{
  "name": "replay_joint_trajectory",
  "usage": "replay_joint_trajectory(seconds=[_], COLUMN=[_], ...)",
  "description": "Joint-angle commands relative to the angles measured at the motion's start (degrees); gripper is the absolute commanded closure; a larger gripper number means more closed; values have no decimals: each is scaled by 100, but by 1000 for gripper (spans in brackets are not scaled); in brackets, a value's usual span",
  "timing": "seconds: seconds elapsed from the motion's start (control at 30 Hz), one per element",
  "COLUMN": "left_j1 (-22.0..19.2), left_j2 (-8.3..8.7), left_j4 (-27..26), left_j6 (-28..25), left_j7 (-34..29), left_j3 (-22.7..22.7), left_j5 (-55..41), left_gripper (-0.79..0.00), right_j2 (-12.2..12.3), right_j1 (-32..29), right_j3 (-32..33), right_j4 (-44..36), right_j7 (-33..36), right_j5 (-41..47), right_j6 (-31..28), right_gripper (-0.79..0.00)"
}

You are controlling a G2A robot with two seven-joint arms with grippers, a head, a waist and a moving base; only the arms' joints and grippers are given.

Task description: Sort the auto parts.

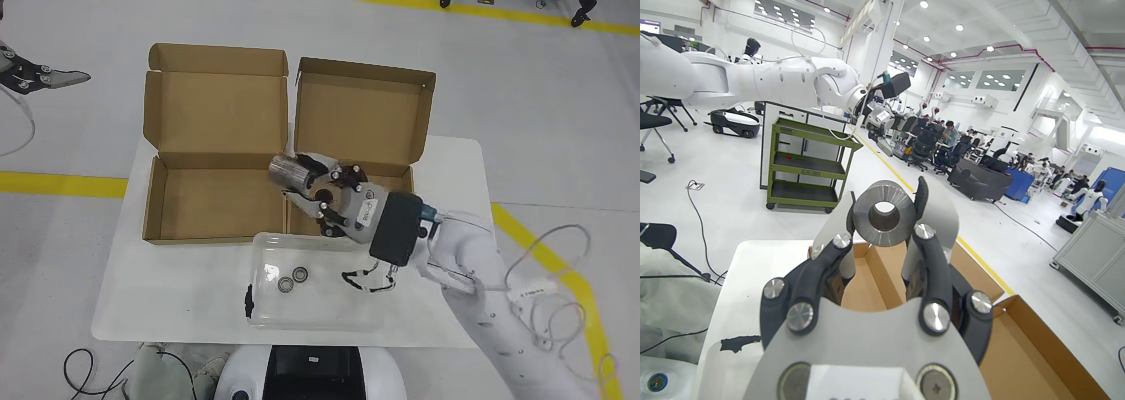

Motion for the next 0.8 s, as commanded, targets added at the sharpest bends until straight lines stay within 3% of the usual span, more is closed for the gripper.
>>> replay_joint_trajectory(seconds=[0.0,0.33,0.63,0.77], left_j1=[0,0,0,0], left_j2=[0,0,0,0], left_j4=[0,0,0,0], left_j6=[0,0,0,0], left_j7=[0,0,0,0], left_j3=[0,0,0,0], left_j5=[0,0,0,0], left_gripper=[-785,-785,-785,-785], right_j2=[22,79,71,62], right_j1=[-151,-610,-562,-557], right_j3=[99,429,556,564], right_j4=[33,532,1265,1538], right_j7=[-37,381,716,1233], right_j5=[-3,-33,192,212], right_j6=[-7,406,652,1011], right_gripper=[0,0,0,0])
